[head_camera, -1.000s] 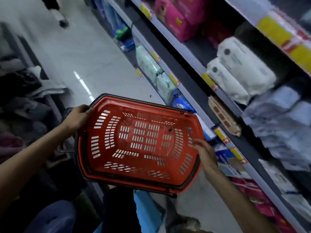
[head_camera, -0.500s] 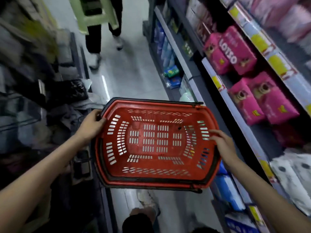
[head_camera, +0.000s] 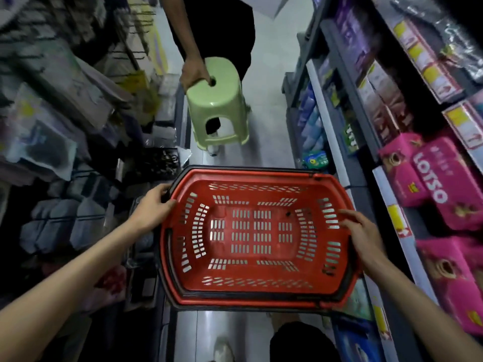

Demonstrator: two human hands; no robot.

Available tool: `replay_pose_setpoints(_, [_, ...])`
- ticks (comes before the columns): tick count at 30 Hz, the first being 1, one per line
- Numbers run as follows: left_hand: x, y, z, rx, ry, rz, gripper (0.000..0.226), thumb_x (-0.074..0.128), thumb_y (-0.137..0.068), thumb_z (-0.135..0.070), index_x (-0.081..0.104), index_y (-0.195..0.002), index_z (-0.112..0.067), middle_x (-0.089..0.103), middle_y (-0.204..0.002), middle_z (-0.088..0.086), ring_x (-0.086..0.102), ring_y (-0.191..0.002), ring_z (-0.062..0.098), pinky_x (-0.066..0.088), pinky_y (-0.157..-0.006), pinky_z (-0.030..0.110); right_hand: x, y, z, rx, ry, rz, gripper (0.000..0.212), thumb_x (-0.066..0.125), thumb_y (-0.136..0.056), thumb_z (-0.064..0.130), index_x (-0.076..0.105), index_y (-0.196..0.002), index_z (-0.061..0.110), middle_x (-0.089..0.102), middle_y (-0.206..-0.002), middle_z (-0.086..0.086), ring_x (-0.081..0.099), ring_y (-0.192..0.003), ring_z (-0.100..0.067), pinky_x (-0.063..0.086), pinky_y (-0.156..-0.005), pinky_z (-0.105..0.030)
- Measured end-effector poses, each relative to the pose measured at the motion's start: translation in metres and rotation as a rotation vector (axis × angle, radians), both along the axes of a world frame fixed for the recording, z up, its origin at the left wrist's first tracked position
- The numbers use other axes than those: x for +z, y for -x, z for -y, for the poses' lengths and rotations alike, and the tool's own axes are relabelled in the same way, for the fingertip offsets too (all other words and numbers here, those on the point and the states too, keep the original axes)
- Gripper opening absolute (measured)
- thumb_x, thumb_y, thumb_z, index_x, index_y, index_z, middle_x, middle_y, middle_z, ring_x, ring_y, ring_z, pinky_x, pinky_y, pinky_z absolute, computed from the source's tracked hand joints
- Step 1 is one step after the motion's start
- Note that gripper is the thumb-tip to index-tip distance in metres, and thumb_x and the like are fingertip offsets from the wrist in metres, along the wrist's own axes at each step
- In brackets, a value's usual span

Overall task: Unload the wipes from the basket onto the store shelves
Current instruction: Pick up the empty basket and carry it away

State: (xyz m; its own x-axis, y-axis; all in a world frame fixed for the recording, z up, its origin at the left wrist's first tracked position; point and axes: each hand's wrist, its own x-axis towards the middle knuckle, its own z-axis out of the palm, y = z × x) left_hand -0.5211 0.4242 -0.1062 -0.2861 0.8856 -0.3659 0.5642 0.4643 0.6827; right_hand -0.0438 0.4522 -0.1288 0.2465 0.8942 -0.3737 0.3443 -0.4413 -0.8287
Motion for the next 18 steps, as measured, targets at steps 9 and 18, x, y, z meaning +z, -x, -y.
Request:
replay_pose_setpoints(9, [0.001,-0.007,-0.104,0.136,0.096,-0.085,0.047,0.067,-0.096,-0.006,0.057,-0.142,-0.004,0.067,-0.132,0.014,0.062,-0.116,0.024,0.043,-0.095,0.032,-0.028,0.015,-0.166,0.128,0.07,0.025,0.026,0.064,-0.092,0.01,0.072,-0.113,0.022,0.07,-0.109,-0.002,0.062,-0.084,-0.005,0.048,-0.07,-0.028])
replay_pose_setpoints(18, [-0.012,0.036,-0.204,0.121,-0.033,-0.12,0.038,0.056,-0.102,0.001,0.059,-0.14,0.001,0.064,-0.13,0.008,0.057,-0.127,0.025,0.037,-0.1,0.028,-0.02,0.074,-0.27,0.116,0.021,0.049,0.026,0.064,-0.093,0.013,0.069,-0.114,0.027,0.07,-0.097,0.01,0.066,-0.083,-0.01,0.048,-0.063,-0.027])
